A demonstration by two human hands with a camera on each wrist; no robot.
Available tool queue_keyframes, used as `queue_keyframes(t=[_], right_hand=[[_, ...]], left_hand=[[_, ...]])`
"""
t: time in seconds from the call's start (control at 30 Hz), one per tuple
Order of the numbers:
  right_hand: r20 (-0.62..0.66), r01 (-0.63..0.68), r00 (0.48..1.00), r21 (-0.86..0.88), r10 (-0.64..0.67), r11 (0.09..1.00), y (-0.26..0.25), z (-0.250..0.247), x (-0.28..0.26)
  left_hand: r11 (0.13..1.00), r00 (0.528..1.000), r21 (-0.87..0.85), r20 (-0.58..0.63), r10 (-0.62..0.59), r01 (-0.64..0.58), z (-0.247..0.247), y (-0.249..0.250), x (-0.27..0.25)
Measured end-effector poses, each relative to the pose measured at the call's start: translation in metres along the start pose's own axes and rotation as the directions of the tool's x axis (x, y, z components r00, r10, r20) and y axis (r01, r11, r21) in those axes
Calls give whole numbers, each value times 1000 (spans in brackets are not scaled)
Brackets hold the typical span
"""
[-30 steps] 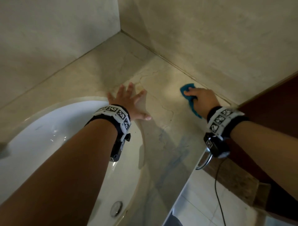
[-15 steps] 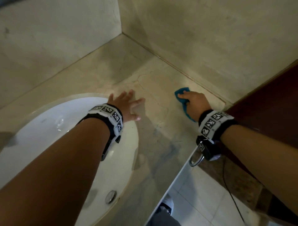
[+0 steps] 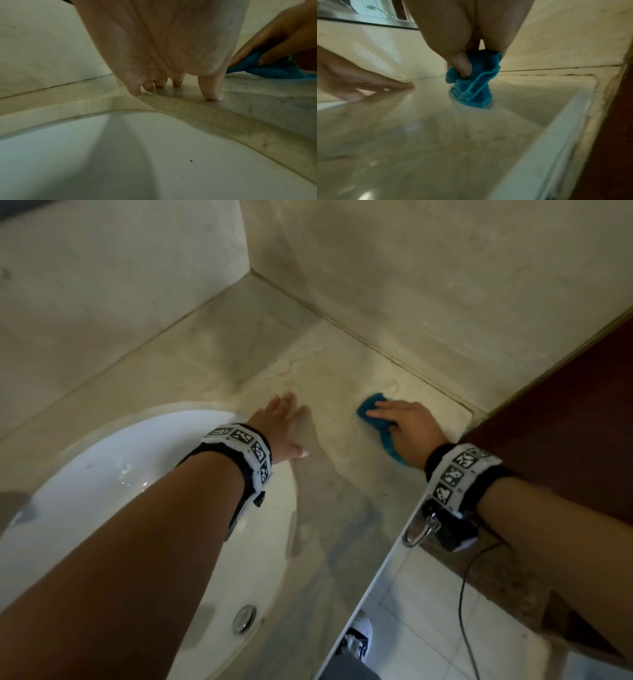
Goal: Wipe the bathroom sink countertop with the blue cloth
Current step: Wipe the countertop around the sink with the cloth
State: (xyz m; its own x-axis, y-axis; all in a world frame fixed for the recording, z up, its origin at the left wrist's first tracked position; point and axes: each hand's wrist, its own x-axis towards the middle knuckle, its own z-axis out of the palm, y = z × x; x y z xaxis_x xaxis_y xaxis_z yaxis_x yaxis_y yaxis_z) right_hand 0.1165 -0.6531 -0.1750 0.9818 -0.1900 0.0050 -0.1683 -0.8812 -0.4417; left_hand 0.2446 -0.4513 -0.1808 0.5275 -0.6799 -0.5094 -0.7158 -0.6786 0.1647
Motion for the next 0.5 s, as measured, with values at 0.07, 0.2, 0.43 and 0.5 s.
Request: queue_keyframes(t=[0.07, 0.2, 0.43, 0.5], right_hand=[[32, -94, 995, -36, 95, 995, 9, 4, 7], [70, 15, 997, -13, -14, 1000, -15, 27, 3], [364, 367, 849, 114, -383, 923, -52, 46, -35], [301, 259, 908, 146, -292, 955, -50, 42, -20]], left_hand=[[1000, 1000, -1, 5, 12, -12, 1, -4, -1], [999, 999, -1, -17, 33, -33, 5, -7, 0], [1000, 1000, 27, 2, 10, -10, 4, -7, 5], [999, 1000, 25, 6, 23, -23, 2, -9, 4]])
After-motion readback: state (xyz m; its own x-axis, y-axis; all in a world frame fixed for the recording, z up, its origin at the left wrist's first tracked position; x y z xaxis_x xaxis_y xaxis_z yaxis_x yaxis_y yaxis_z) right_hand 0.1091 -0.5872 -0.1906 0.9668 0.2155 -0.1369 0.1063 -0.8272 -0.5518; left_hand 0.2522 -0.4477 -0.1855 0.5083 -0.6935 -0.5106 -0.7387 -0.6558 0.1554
